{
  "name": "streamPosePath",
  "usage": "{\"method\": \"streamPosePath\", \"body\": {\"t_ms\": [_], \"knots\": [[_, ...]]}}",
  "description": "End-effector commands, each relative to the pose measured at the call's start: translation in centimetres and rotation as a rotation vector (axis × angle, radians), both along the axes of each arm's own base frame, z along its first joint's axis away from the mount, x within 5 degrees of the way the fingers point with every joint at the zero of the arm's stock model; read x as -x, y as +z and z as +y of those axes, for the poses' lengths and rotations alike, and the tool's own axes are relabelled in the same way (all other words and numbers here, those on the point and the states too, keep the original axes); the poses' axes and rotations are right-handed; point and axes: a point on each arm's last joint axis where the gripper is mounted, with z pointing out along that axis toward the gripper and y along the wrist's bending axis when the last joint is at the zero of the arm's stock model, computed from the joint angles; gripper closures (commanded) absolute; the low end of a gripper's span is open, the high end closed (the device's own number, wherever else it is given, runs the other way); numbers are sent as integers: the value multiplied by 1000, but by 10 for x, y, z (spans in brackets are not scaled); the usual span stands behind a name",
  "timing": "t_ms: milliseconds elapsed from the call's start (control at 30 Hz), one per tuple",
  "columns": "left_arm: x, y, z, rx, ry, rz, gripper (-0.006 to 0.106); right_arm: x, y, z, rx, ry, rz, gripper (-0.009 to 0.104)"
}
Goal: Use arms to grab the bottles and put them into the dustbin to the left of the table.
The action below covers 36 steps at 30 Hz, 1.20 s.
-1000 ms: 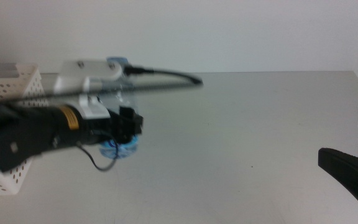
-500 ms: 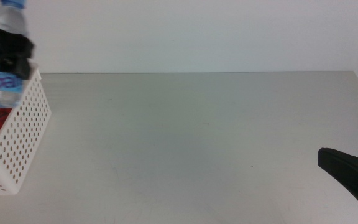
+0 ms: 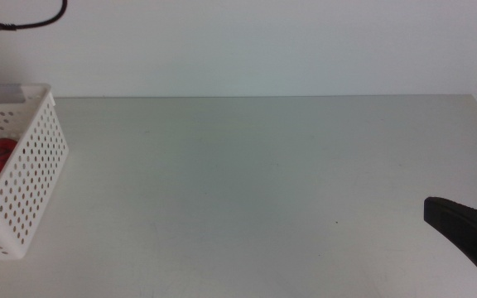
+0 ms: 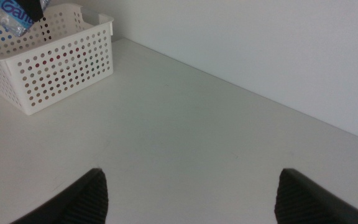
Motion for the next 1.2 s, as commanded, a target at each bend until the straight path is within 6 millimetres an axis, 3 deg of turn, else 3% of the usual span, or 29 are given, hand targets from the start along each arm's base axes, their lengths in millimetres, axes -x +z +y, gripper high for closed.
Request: {"method": "streamPosePath", "body": {"t_ms": [0,167,333,467,633,767,967,1167], "knots": [[-6,20,2,-34,-4,-133,102,-1,16,0,-42,-4,-89,8],[-20,-7,8,-18,0,-57,100,-1,16,0,-42,-4,-89,8],[-31,-33,12,-5,-18,24,82,-1,16,0,-42,-4,-89,8],[-36,-43,12,12,-31,47,52,-1,16,0,-42,-4,-89,8],[-33,-41,12,9,-10,55,7,-1,16,0,-42,-4,-89,8],[-27,-29,9,15,-8,30,7,-1,16,0,-42,-4,-89,8],[-8,10,-3,71,10,-79,7,-1,16,0,-42,-4,-89,8],[25,62,-39,40,-84,-219,7,-1,16,0,-42,-4,-89,8]]}}
